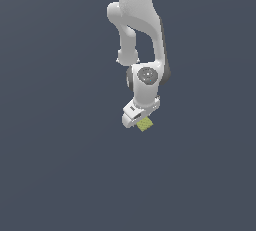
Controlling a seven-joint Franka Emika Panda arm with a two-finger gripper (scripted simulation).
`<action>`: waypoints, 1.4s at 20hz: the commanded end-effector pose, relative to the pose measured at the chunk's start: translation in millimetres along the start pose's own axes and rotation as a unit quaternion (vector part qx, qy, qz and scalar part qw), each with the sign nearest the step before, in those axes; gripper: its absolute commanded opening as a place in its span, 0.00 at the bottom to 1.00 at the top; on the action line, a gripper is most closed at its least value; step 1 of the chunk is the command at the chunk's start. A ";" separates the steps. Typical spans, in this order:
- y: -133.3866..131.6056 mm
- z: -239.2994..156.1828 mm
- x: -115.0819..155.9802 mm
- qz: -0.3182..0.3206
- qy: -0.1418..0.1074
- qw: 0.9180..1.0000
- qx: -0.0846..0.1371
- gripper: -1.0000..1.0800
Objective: Pick up the object and move it to a goal position.
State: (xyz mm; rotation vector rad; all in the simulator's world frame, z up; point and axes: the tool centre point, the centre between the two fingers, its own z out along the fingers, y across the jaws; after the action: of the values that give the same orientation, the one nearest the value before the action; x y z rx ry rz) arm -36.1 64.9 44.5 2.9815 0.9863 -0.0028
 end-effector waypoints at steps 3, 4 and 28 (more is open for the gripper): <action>-0.4 -33.0 -3.4 0.000 0.001 1.000 -0.001 0.00; -0.5 -41.9 -4.5 0.000 0.001 1.000 -0.001 0.00; -1.7 -230.3 -22.3 -0.001 0.001 1.000 0.001 0.00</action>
State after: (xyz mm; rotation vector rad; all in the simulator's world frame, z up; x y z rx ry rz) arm -54.5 53.7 269.5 2.9825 0.9889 0.0002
